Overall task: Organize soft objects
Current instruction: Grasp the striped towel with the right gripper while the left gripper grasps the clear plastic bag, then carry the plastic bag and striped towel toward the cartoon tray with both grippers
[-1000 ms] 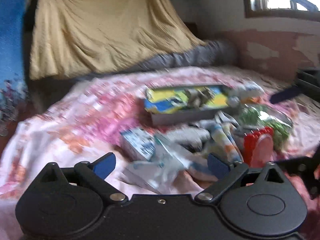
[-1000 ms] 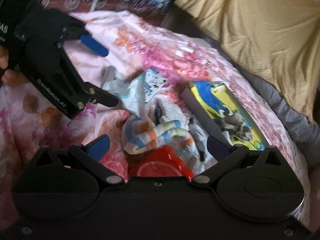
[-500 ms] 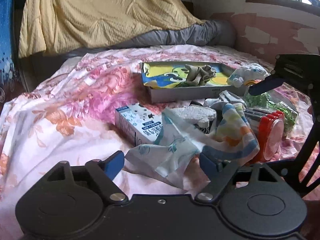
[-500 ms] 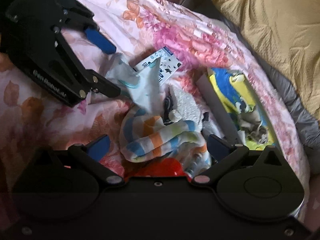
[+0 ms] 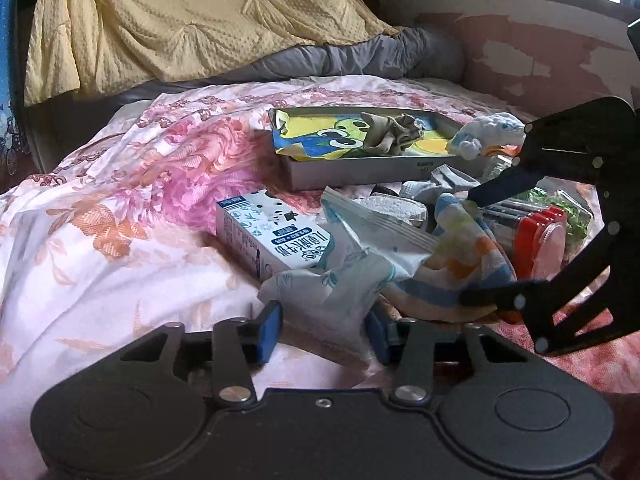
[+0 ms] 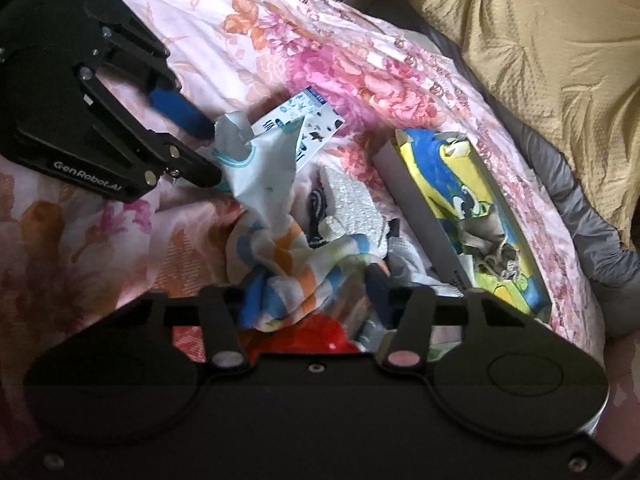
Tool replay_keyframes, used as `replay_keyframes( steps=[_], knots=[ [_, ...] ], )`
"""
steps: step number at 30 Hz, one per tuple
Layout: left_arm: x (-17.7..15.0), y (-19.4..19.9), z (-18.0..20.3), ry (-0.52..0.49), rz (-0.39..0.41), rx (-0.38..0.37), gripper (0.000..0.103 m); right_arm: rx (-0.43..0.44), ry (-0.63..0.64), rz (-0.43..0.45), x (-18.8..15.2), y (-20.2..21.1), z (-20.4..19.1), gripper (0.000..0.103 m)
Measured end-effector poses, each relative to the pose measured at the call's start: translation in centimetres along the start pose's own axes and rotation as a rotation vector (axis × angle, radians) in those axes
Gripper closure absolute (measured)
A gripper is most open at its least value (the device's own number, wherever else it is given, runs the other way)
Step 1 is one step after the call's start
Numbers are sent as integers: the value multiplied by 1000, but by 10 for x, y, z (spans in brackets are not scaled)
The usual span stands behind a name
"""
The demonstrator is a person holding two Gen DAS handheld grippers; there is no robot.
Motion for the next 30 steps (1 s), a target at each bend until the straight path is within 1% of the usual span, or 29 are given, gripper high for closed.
replay_keyframes(
  steps=[3,4,7,9,10,12,13,19,25,30],
  knots=[
    [0,0,2,-9,4,-8,67,-25,-2,17,1,6,2,80],
    [0,0,3,-13,5,-8,72,-31,-5,23,1,8,2,81],
    [0,0,4,-18,8,-12,76,-47,-6,36,0,13,2,90],
    [0,1,4,-19,11,-11,78,-59,-3,46,0,17,0,101],
    [0,1,4,-20,13,-11,80,-64,-3,52,0,18,-1,101],
    [1,3,5,-23,23,-7,88,-69,-1,71,2,24,-4,101],
    [1,4,4,-23,30,-2,90,-74,1,76,2,27,-5,101],
    [6,10,-2,13,64,17,93,-112,39,113,4,39,-13,101],
    [13,23,-2,-3,118,62,94,-156,77,154,9,57,-15,101],
    [23,29,-3,12,157,82,94,-197,109,195,18,77,-10,101]
  ],
)
Point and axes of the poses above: each gripper's, at about its wrist camera, not at the fingertips, and y roughly against the way its jaws point, z to its right, x to its top, the point moved 10 cm from there along -y, roughly the way its jaws point, and after that the axes turned 12 degrees about x, right-handed, at the moved point
